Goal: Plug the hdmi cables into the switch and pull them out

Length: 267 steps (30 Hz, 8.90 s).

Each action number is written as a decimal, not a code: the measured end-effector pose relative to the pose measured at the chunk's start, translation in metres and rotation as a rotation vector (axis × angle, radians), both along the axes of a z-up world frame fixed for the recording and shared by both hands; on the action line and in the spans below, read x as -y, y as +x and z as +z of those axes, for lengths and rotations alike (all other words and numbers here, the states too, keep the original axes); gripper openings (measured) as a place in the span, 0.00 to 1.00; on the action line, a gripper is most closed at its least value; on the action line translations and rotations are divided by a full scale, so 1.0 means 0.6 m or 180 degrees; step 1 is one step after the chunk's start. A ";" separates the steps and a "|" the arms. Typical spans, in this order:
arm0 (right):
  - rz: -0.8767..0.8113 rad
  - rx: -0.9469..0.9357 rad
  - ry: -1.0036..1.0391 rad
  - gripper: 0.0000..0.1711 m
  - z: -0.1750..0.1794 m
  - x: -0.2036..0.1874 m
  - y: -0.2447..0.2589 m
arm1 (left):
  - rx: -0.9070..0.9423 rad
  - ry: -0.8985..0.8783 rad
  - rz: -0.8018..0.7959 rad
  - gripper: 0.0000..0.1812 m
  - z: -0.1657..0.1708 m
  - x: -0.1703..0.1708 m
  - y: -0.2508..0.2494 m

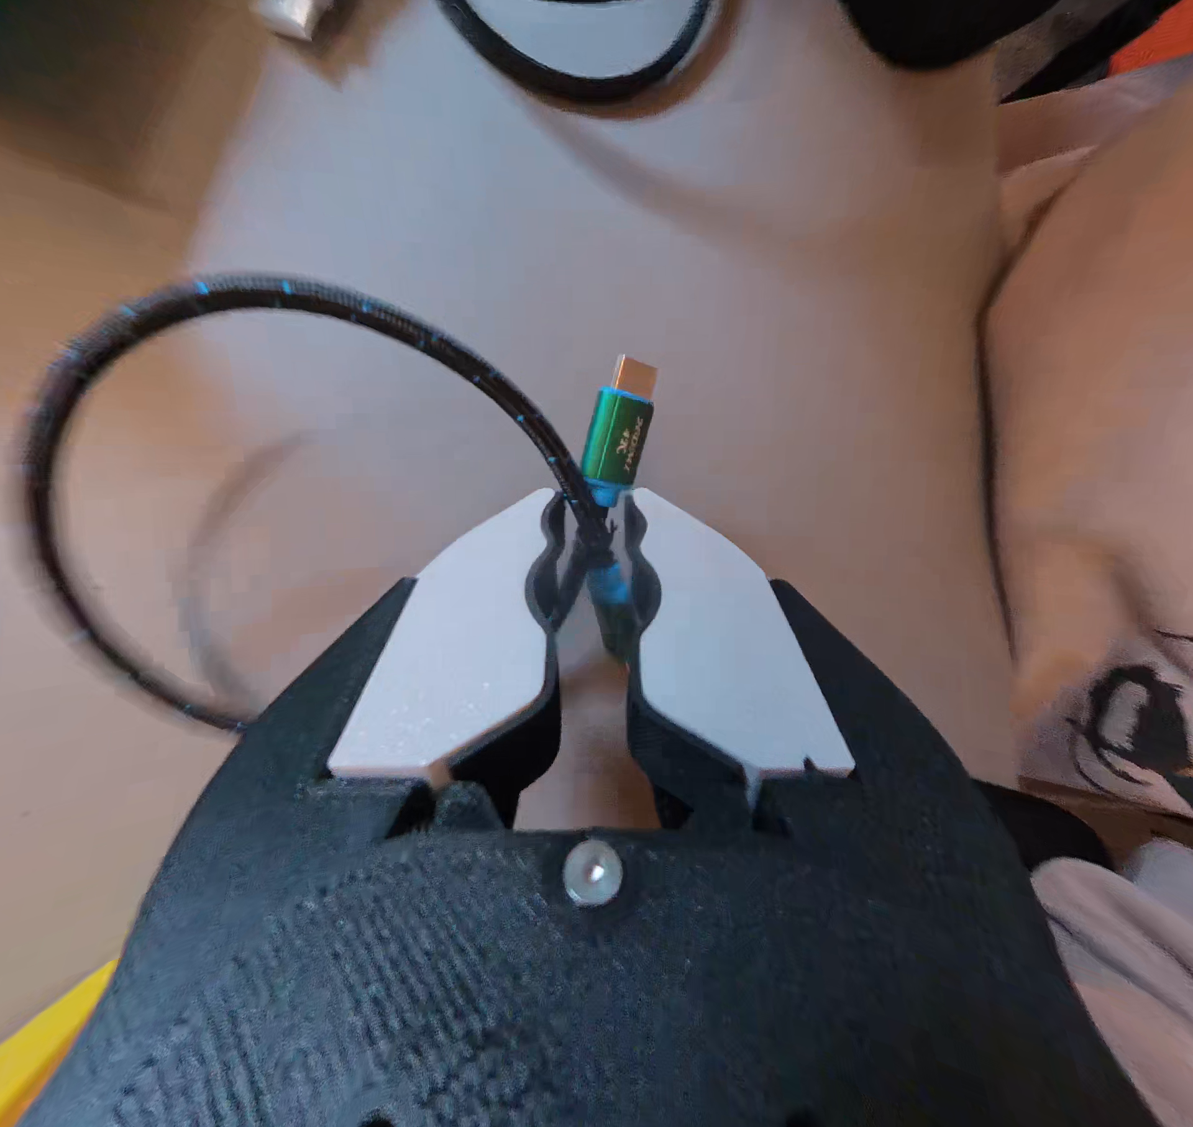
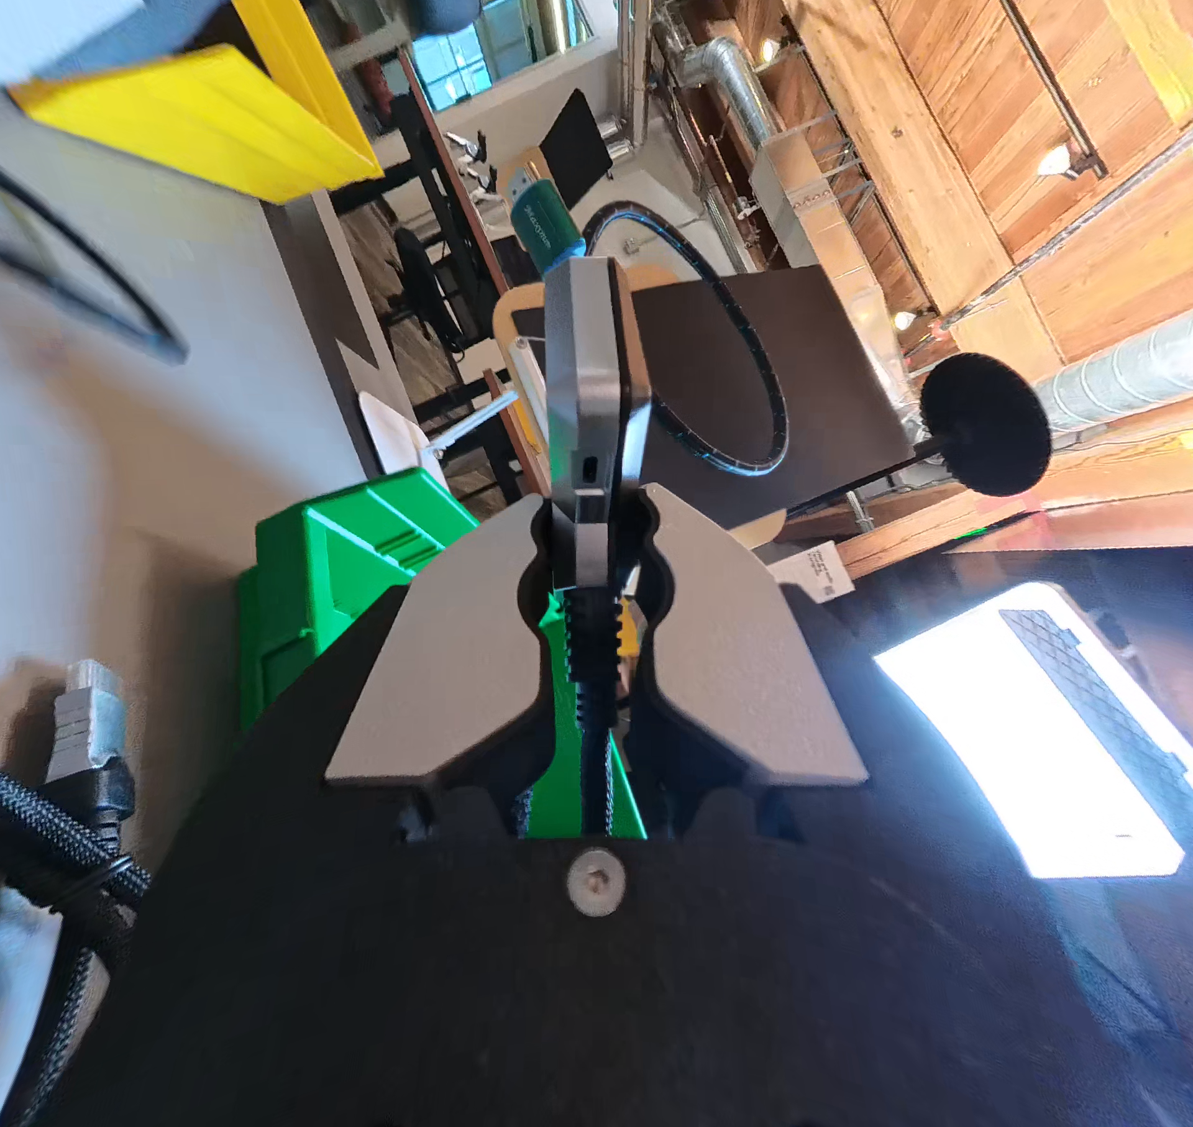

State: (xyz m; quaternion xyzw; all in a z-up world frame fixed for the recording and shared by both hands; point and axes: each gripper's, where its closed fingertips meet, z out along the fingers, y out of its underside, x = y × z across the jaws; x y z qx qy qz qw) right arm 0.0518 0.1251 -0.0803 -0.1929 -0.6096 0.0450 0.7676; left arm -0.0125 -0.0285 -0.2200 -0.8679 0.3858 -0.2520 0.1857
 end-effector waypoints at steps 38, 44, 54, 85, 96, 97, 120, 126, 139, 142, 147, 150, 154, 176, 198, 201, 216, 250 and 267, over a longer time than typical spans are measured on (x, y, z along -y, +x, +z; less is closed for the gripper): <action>0.0190 0.0018 -0.0750 0.14 0.006 -0.009 0.003 | -0.1430 0.1578 -0.0065 0.03 -0.024 0.041 -0.057; 0.0191 0.0035 -0.0796 0.13 0.007 -0.008 0.003 | -0.1521 0.1485 -0.0298 0.18 -0.053 0.037 -0.052; 0.0248 0.0183 -0.0743 0.13 -0.007 -0.002 0.003 | -0.1332 0.1452 -0.0425 0.04 -0.052 0.009 -0.042; 0.1052 0.1808 -0.1324 0.14 -0.145 0.094 -0.004 | 0.0129 0.2076 0.0549 0.04 0.082 -0.006 -0.051; 0.1219 0.1672 -0.1804 0.14 -0.142 0.095 -0.009 | -0.0679 0.2700 0.0729 0.12 0.136 0.014 -0.080; 0.1211 0.1682 -0.1823 0.14 -0.143 0.094 -0.009 | -0.0742 0.2691 0.0765 0.13 0.139 0.021 -0.083; 0.1234 0.1715 -0.2315 0.13 -0.140 0.108 -0.018 | -0.0600 0.2201 0.2094 0.32 -0.004 -0.012 -0.045; 0.1256 0.1721 -0.2340 0.13 -0.143 0.113 -0.023 | -0.0500 0.2452 0.2607 0.29 0.031 -0.011 -0.108; 0.1469 0.1727 -0.2534 0.13 -0.136 0.129 -0.023 | 0.2295 0.1313 0.3356 0.33 0.043 -0.052 -0.090; 0.1594 0.1671 -0.2672 0.13 -0.126 0.130 -0.019 | 0.2404 0.1938 0.3486 0.34 0.083 -0.054 -0.121; 0.1625 0.1632 -0.2682 0.13 -0.122 0.128 -0.018 | 0.2466 0.2691 0.3387 0.31 0.141 -0.045 -0.150; 0.1572 0.1668 -0.2617 0.13 -0.124 0.125 -0.015 | 0.2430 0.2593 0.3426 0.30 0.132 -0.054 -0.160; 0.1491 0.1724 -0.2521 0.13 -0.124 0.119 -0.007 | 0.2568 0.2230 0.3420 0.29 0.115 -0.055 -0.152; 0.1335 0.1384 -0.2486 0.13 -0.086 0.091 -0.007 | -0.1198 0.2103 0.2735 0.08 0.056 0.024 -0.294; 0.1073 0.1358 -0.2407 0.13 -0.085 0.074 -0.011 | 0.0157 0.1772 -0.0084 0.20 0.076 0.068 0.110; 0.1098 0.1302 -0.2453 0.13 -0.078 0.071 -0.012 | -0.0520 0.1708 -0.0850 0.25 0.021 0.084 0.080; 0.1092 0.1056 -0.2695 0.13 -0.064 0.040 -0.004 | -0.1303 0.0534 -0.2270 0.08 -0.067 0.064 0.112; 0.1052 0.0959 -0.2671 0.13 -0.051 0.029 0.004 | -0.1673 0.0738 -0.2303 0.30 -0.060 0.029 0.068; 0.1113 0.0982 -0.2726 0.13 -0.057 0.029 0.004 | -0.1657 0.1108 -0.2894 0.25 -0.060 0.035 0.046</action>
